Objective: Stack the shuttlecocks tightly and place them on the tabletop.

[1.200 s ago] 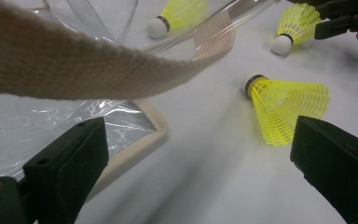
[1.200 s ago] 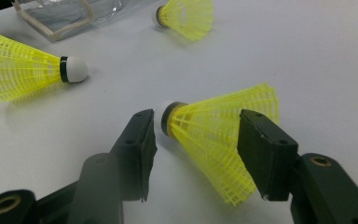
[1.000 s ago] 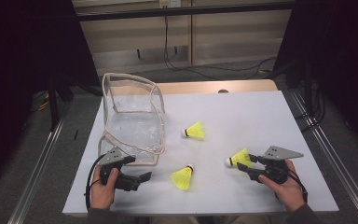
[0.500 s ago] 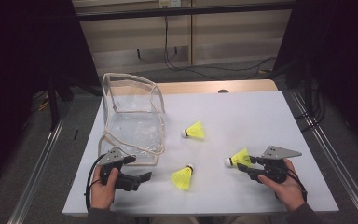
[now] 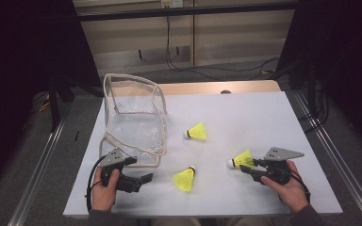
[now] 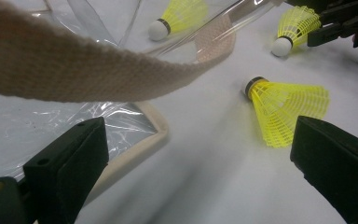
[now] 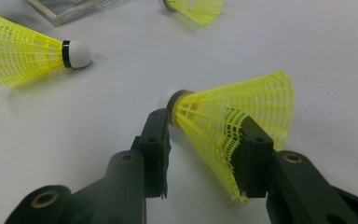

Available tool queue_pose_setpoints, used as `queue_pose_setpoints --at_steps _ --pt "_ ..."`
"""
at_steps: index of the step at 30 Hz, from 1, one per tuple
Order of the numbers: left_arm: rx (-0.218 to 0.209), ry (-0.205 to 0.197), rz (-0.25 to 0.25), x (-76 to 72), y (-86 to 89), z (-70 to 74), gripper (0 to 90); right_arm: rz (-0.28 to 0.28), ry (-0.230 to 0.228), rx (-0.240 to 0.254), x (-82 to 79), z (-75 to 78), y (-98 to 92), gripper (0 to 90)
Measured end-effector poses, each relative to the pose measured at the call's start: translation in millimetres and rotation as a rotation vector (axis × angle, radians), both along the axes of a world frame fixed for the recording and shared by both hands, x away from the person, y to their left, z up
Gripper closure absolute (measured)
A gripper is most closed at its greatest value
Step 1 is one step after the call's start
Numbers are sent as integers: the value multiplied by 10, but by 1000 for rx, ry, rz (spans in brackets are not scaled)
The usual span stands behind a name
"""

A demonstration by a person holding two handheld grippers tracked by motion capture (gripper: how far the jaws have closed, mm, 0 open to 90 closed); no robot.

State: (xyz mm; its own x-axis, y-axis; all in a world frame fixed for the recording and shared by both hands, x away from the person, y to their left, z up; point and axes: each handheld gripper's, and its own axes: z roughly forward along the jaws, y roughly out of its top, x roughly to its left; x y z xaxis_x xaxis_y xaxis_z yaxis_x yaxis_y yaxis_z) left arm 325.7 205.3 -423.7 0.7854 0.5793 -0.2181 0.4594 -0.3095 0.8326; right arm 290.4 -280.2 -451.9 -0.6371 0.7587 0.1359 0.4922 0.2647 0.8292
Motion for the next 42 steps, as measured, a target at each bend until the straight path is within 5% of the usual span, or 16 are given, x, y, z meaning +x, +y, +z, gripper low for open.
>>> queue_pose_setpoints --at_steps 27,42 --pt "-5 -6 1 -5 -8 -3 42 66 55 15 30 -12 14 859" --pt "-4 -8 1 -6 -8 0 42 71 45 55 47 49 -9 873"
